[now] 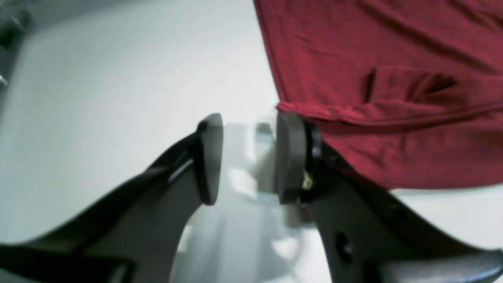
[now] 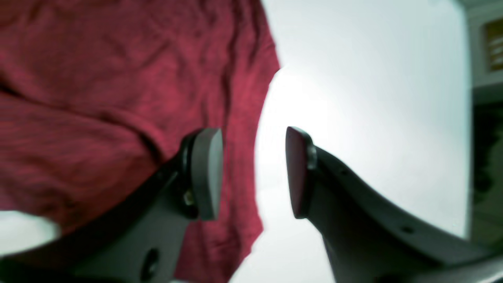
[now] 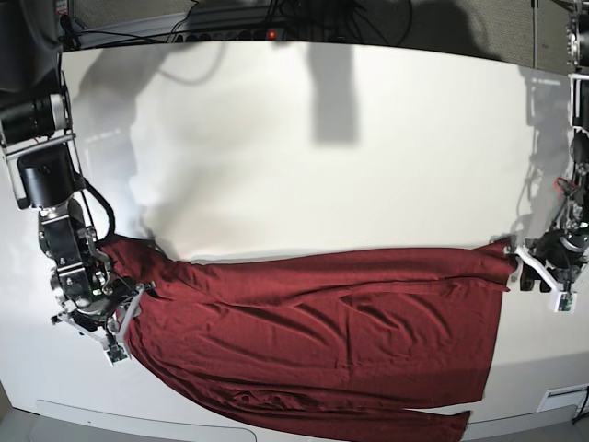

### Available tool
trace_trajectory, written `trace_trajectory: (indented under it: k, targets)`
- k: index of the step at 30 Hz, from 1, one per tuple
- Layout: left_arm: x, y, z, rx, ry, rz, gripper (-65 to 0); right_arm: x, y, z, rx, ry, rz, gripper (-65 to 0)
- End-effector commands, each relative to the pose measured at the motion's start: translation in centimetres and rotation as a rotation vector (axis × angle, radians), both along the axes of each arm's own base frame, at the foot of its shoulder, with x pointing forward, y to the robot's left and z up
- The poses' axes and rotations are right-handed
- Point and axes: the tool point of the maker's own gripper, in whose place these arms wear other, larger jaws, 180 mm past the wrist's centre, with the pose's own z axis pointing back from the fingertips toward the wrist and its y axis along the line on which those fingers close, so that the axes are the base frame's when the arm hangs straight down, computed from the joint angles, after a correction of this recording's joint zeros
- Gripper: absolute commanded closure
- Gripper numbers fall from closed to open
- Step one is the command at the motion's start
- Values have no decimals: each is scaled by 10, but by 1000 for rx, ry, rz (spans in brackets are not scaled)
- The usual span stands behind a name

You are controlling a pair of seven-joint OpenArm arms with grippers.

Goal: Fold the T-shirt properly
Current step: 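Drag the held shirt edge further toward the robot with both grippers, then release the left gripper and regrasp the shirt edge beside it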

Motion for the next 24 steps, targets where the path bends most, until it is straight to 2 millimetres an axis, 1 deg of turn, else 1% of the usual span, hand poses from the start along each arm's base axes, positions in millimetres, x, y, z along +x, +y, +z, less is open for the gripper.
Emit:
trace_trajectory:
  k: [1, 3, 5, 7, 9, 10, 13, 17, 20, 24]
  targets:
    - [14, 7, 27, -24, -73, 17, -187, 17, -1, 29, 28, -69, -7, -213]
    - [14, 0, 26, -94, -66, 21, -106, 13, 12, 25, 119, -36, -13, -157]
    - [14, -8, 23, -133, -58, 16, -2, 10, 23, 21, 195, -5, -5, -78]
    - [14, -17, 20, -154, -55, 10, 0, 6, 35, 18, 259, 22, 17, 0]
    - [14, -29, 15, -176, -49, 2, 0, 4, 43, 16, 299, 41, 37, 0]
    - [15, -34, 13, -187, -49, -2, 0, 3, 44, 15, 306, 45, 36, 0]
    - [15, -50, 7, -214, -44, -13, 0, 1, 42, 13, 295, 52, 35, 0]
    - [12, -63, -3, -176, -42, -39, 0, -9, 39, -2, 276, 78, 31, 0]
    - [8, -64, -15, -171, -46, -28, 0, -15, 36, -13, 231, 69, 50, 0]
    - [0, -58, -35, -185, -13, 4, 0, -31, 32, -32, 210, 113, 46, 0]
